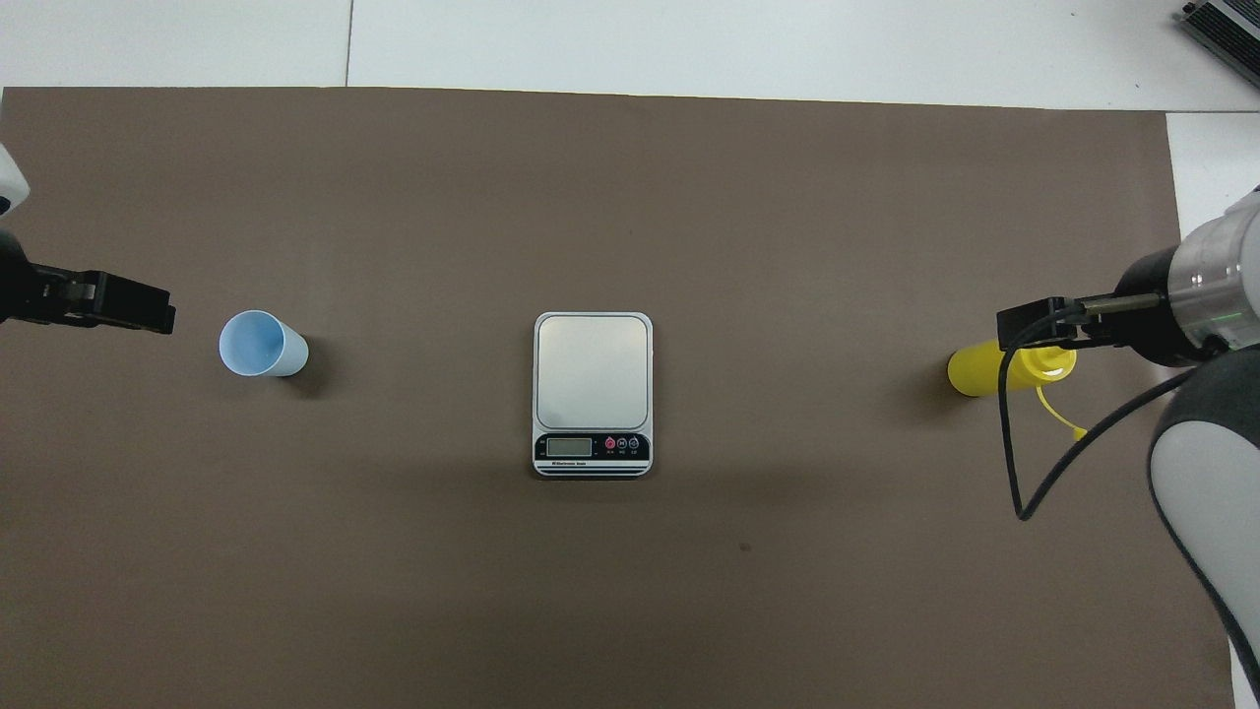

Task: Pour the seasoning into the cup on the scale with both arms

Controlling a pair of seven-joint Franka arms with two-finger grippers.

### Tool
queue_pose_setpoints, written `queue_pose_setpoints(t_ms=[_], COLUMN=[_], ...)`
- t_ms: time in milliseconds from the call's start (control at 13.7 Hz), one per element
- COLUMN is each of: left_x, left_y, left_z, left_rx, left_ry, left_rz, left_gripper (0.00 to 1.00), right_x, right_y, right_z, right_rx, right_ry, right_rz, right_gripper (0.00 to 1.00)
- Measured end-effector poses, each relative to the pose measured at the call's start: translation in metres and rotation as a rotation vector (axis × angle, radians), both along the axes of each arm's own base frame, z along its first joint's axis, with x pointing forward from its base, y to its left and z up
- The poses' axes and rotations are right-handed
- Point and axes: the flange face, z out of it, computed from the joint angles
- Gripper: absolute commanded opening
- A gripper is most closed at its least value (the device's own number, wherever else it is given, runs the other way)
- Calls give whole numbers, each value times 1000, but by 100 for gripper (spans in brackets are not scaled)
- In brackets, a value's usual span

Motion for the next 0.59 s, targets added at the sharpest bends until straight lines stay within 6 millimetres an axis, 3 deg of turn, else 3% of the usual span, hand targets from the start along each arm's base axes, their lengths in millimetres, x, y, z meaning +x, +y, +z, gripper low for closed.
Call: queue_pose_setpoints(t_ms=[585], left_x=[-2], left_y=[-6], left_z=[1], left_rx=[1], left_ry=[-1], left_rz=[-16], left_gripper=[100], right_x=[0], right_y=[0], right_z=[0], right_rx=[0], right_ry=[0], right_rz=[0], right_gripper=[100])
